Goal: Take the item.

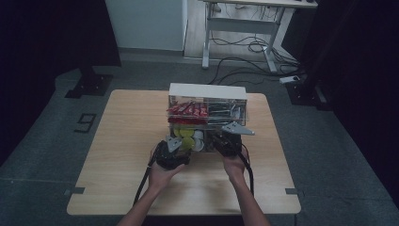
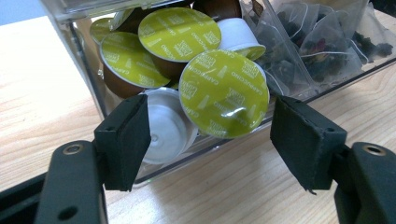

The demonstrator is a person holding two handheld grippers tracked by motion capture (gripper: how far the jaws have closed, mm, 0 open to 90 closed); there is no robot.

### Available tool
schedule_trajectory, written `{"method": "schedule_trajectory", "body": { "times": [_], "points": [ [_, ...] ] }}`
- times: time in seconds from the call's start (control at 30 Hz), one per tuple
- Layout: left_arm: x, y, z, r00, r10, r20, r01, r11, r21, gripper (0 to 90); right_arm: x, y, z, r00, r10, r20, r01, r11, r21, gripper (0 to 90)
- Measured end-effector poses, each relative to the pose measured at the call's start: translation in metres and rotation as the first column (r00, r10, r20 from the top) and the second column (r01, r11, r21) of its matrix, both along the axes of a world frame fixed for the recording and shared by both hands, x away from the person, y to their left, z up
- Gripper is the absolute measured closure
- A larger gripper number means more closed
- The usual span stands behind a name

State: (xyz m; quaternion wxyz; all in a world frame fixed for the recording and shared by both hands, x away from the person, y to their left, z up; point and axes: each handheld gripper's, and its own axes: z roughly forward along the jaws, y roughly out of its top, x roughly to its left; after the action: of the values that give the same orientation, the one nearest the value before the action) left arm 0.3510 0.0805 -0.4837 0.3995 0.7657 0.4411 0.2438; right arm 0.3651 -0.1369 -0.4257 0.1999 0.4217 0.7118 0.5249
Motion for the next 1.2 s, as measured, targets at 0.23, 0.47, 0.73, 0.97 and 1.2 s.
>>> {"method": "schedule_trajectory", "body": {
  "times": [0.23, 0.47, 0.73, 0.97, 1.2],
  "points": [
    [0.006, -0.009, -0.003, 1.0, 0.005, -0.004, -0.005, 0.9998, 0.019, 28.6, 0.0, 0.0, 0.0, 1.0, 0.002, 0.002, -0.002, 1.0, 0.001, 88.2],
    [0.01, -0.018, -0.003, 1.0, 0.004, 0.002, -0.004, 0.9997, 0.026, 28.2, 0.0, -0.001, 0.0, 1.0, 0.002, 0.005, -0.002, 1.0, 0.001, 88.2],
    [0.014, -0.022, -0.004, 0.9998, 0.021, 0.002, -0.021, 0.9991, 0.037, 28.8, 0.0, -0.002, 0.0, 1.0, 0.001, 0.006, -0.001, 1.0, 0.0, 88.2],
    [0.014, -0.026, -0.005, 0.9989, 0.042, 0.021, -0.043, 0.9968, 0.067, 32.9, -0.001, -0.002, 0.0, 1.0, -0.002, 0.007, 0.002, 1.0, 0.001, 88.3],
    [0.013, -0.026, -0.006, 0.9995, 0.021, 0.022, -0.022, 0.998, 0.058, 37.8, -0.001, -0.002, -0.001, 1.0, -0.001, 0.007, 0.001, 1.0, 0.002, 88.3]
  ]
}}
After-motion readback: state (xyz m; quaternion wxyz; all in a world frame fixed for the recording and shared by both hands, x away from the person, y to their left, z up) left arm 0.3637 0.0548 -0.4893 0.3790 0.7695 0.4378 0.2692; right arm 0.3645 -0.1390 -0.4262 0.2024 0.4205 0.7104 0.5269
